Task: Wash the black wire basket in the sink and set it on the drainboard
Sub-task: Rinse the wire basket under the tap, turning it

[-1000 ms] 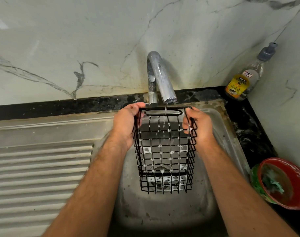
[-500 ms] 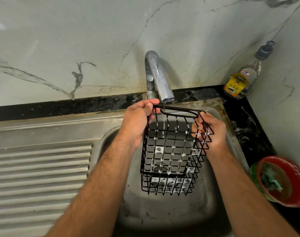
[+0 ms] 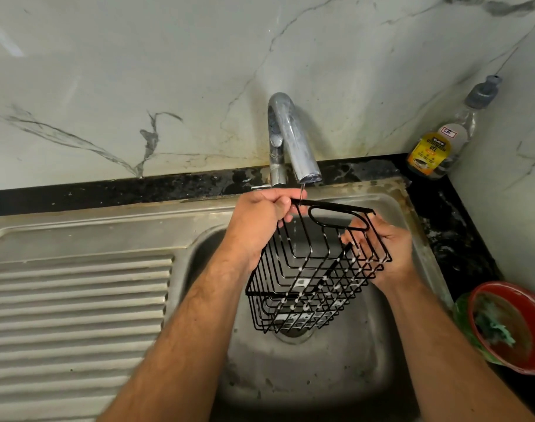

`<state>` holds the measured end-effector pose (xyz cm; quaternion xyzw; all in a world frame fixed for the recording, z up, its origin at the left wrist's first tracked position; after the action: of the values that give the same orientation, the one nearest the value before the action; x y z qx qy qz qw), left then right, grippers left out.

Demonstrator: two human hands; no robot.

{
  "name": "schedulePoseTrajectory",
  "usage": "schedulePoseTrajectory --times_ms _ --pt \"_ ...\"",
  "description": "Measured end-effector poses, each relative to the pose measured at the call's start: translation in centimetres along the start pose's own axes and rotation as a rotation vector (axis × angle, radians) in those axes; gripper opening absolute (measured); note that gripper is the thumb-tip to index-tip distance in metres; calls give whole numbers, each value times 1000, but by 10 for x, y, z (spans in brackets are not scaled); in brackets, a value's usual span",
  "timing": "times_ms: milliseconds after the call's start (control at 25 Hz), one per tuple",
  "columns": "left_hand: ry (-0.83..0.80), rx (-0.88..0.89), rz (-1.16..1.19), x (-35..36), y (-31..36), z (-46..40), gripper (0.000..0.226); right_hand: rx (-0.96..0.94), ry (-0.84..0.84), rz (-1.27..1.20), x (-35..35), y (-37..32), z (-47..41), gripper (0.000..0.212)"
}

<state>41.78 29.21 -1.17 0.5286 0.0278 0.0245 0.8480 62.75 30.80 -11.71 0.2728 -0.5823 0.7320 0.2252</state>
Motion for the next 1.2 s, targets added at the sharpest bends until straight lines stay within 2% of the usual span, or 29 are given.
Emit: schedulePoseTrajectory --times_ms 160,280,400,600,680,800,960,1000,1080,1200 --pt "-29 26 67 -7 -8 8 39 -43 -40 16 3 -8 -1 41" --pt "-56 66 127 -11 -10 14 43 -55 -50 3 8 -13 -3 48" --pt "-73 94 139 -9 -10 12 37 -52 -58 -7 11 -16 -3 47" --pt "-96 111 106 -4 -2 6 21 -14 54 -120 8 -11 3 12" --pt "-123 94 -32 -8 -1 4 18 -14 40 -149 8 -8 6 17" --pt "-229 -8 -320 -14 -12 5 45 8 58 -185 3 -2 11 45" --pt "-103 -83 -282 -14 -18 6 42 73 175 -169 4 7 15 67" --pt "-67 -96 -254 -15 -17 7 42 103 219 -158 4 8 15 63" --pt "-38 -123 -207 -19 -20 7 42 158 298 -60 1 9 13 42" --pt "-6 -161 -193 -27 -24 11 44 178 249 188 6 -5 12 37"
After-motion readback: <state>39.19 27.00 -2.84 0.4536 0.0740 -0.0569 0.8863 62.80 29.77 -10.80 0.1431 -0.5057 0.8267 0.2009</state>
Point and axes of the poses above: each hand's wrist, its own z-axis away from the middle knuckle, its own x-axis out of the palm, y = z × x, the point moved 4 cm from there along -z, towards the middle knuckle, and after that the axes turned 6 degrees about -x, right-handed, at the moved point
